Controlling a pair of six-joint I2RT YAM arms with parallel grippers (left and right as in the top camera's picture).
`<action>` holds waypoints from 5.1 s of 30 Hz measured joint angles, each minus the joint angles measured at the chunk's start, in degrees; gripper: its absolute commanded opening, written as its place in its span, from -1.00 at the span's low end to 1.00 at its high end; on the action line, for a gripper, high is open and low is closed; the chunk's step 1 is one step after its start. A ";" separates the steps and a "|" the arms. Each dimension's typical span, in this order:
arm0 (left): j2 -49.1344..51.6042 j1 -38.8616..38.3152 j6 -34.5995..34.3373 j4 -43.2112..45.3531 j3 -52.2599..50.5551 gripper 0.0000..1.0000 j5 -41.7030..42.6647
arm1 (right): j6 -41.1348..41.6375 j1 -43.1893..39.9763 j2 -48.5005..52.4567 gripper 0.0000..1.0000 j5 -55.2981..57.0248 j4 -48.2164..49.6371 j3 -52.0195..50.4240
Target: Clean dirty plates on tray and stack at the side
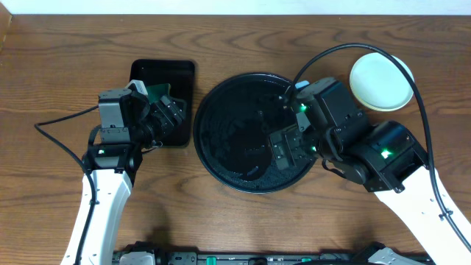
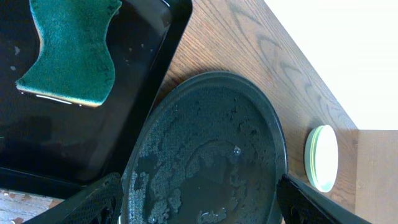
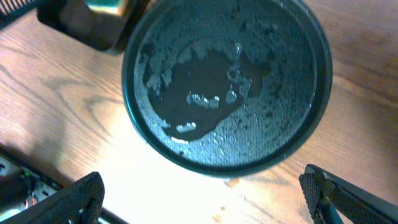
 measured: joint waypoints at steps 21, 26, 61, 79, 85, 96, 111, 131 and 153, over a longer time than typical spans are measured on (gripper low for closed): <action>0.00 0.00 0.00 0.00 0.00 0.61 0.00 | 0.00 0.00 0.00 0.99 0.22 0.02 -1.77; 0.00 0.00 0.00 0.00 0.00 0.61 0.00 | -0.02 0.00 -0.44 0.99 1.46 4.50 -5.38; 0.00 0.00 -0.04 -0.07 0.00 0.61 0.02 | -2.93 -19.34 -64.17 0.99 -1.29 61.02 -75.45; 0.02 0.00 -0.04 0.00 0.00 0.62 0.04 | -2.93 -27.89 -74.97 0.98 -4.04 65.72 -85.61; 0.00 0.00 -0.04 -0.02 0.00 0.62 0.02 | -2.97 -31.71 -75.01 0.98 -2.05 64.08 -85.64; 0.00 0.00 -0.04 -0.02 0.00 0.62 0.02 | -12.22 -36.81 -75.01 0.98 -0.04 63.91 -85.61; 0.00 0.00 -0.04 -0.02 0.00 0.62 0.02 | -13.22 -37.94 -75.01 0.99 0.09 63.87 -85.64; 0.00 0.00 -0.04 -0.02 0.00 0.62 0.02 | -11.61 -37.94 -75.01 0.99 -0.04 63.89 -85.61; 0.00 0.00 0.13 -4.04 0.00 0.62 -1.79 | -11.61 -37.94 -75.01 0.99 -0.07 63.91 -85.61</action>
